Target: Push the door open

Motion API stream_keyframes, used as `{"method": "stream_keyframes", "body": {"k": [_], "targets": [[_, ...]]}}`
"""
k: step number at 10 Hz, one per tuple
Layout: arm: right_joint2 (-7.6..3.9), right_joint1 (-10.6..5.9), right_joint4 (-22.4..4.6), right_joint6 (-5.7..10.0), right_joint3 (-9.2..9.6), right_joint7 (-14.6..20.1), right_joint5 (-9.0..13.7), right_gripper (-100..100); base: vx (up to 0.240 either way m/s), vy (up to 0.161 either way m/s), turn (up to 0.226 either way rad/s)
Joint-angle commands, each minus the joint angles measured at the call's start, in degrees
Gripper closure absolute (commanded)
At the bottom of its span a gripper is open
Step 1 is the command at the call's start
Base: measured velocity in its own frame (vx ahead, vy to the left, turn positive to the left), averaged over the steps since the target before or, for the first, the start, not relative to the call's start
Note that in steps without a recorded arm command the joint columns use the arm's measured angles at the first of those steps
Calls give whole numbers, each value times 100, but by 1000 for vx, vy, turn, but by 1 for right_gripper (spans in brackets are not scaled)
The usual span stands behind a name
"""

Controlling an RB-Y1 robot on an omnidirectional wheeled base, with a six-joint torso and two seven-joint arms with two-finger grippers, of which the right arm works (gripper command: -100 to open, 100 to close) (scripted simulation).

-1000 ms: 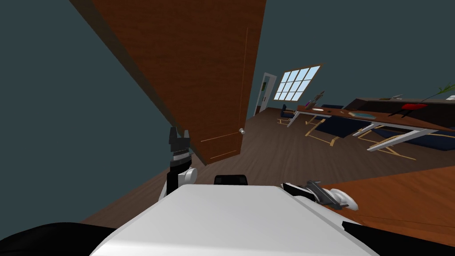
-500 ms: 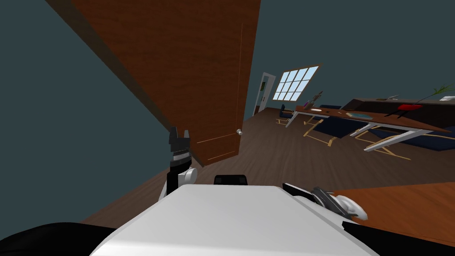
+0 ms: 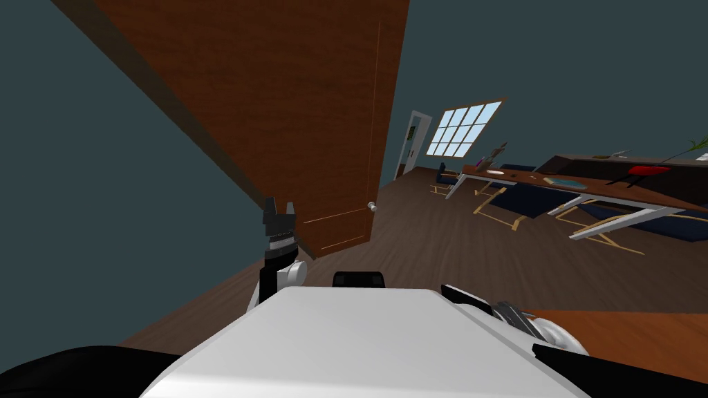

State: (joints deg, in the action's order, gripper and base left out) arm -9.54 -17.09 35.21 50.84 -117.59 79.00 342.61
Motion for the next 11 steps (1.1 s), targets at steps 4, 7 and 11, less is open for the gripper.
{"method": "stream_keyframes", "body": {"k": [4,7,11], "targets": [[0,-31,31,14,-142,-18,320,100,19,-26,2],[18,-54,11,34,-57,56,89,100,26,-30,-250],[29,-80,-28,61,26,122,-143,100,26,-41,-159]]}}
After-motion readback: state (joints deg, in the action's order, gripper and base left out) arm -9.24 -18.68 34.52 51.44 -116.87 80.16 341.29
